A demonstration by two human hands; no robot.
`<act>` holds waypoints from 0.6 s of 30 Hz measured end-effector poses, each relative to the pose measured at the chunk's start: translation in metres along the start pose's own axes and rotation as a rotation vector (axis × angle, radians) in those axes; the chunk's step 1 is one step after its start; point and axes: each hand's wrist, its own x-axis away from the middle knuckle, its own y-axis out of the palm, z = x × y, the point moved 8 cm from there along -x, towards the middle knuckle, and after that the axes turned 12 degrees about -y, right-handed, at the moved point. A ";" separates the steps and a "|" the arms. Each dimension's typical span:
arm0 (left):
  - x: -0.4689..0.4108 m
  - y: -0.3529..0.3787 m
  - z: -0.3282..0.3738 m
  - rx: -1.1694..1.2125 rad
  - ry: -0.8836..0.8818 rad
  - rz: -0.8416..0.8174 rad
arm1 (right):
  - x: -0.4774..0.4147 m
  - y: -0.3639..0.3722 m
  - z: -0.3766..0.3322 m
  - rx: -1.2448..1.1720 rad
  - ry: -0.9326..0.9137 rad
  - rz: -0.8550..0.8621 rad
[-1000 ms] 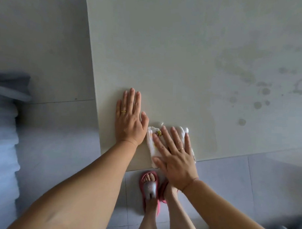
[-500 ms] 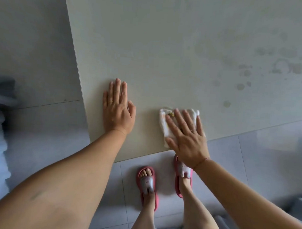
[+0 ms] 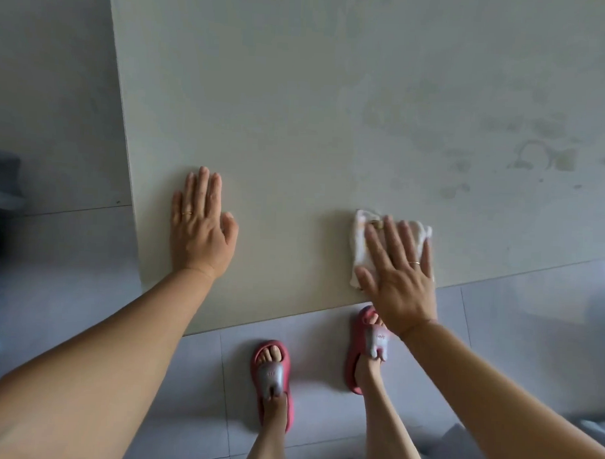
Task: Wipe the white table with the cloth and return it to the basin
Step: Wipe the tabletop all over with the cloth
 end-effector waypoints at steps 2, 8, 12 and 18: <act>-0.001 -0.002 0.001 -0.034 -0.059 0.048 | 0.001 0.001 0.008 -0.050 0.228 0.020; 0.005 0.008 0.074 0.067 -0.231 0.072 | -0.008 0.008 -0.074 -0.047 -0.265 -0.014; 0.001 0.025 0.108 0.070 -0.137 0.015 | -0.024 -0.004 0.004 0.041 -0.317 -0.015; 0.001 0.034 0.107 0.036 -0.129 0.041 | -0.029 -0.004 -0.004 -0.103 0.059 0.051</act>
